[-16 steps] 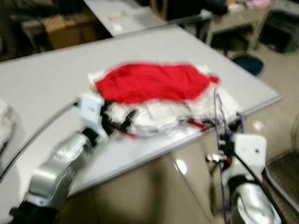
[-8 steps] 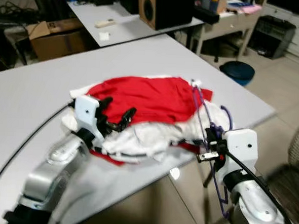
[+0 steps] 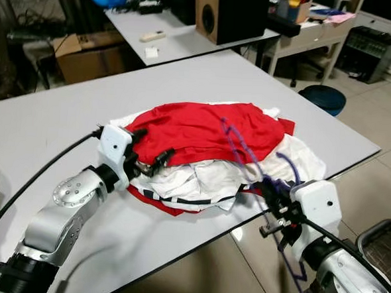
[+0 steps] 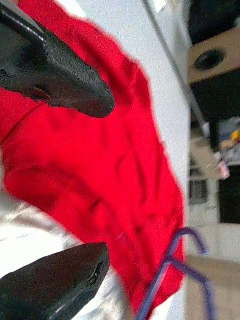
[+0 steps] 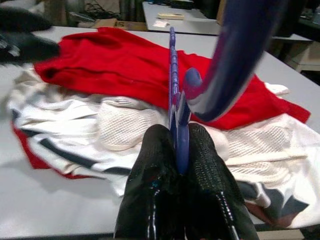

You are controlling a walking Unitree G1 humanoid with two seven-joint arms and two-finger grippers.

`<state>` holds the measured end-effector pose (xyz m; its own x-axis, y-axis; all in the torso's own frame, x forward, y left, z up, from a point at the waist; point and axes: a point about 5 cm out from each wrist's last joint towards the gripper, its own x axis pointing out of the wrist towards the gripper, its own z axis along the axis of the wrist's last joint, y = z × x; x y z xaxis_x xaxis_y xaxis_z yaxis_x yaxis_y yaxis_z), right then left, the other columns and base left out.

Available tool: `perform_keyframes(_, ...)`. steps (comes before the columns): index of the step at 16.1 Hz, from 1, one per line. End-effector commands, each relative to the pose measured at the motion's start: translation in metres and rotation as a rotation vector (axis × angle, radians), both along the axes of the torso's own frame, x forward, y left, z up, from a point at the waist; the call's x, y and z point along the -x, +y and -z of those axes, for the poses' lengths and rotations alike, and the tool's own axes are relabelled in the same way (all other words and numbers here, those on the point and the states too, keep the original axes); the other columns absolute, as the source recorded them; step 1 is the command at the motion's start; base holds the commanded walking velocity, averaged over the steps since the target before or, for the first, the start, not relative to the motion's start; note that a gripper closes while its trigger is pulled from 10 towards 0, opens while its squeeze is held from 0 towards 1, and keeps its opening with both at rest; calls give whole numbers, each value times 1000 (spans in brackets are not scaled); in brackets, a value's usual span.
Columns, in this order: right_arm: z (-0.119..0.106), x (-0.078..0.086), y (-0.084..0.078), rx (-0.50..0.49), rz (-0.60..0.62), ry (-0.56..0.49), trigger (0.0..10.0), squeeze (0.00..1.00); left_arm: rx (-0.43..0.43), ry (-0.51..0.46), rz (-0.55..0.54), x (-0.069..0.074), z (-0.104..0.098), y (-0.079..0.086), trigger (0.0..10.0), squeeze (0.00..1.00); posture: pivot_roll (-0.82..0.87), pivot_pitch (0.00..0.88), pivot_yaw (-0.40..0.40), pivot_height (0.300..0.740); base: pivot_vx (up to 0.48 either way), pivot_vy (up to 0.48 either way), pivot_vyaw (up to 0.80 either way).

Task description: Hang hanger

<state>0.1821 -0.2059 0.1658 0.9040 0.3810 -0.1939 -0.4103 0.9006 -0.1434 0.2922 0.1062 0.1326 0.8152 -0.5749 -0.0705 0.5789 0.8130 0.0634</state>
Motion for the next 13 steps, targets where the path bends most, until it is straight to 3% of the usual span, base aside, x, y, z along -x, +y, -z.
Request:
perform_keyframes(1, -1, 0, -2, -3, -23, -4, 10000, 0, -60, 20, 6, -8, 6, 1, 10000, 0, -105, 6, 121, 740, 0, 0, 0)
perform_keyframes(3, 1, 0, -2, 3, -43, 6, 10000, 0, -136, 34, -20, -17, 14, 5, 10000, 0, -103, 0, 124, 740, 0, 0, 0)
perform_keyframes(4, 1, 0, 0, -2, -61, 13, 10000, 0, -148, 48, -24, -20, 16, 7, 4471, 0, -98, 0, 123, 740, 0, 0, 0)
perform_keyframes(5, 1, 1, 1, -4, -91, 27, 10000, 0, -178, 71, -60, -26, 19, 11, 941, 0, -97, 0, 125, 740, 0, 0, 0)
perform_keyframes(6, 2, 3, 1, -3, -109, 36, 10000, 0, -176, 69, -90, -28, 18, 13, 0, 0, -101, 0, 130, 740, 0, 0, 0)
perform_keyframes(13, 5, 18, -2, 16, -191, 107, 10000, 0, -51, 70, -70, -20, 11, 15, 0, 0, -112, 0, 136, 740, 0, 0, 0)
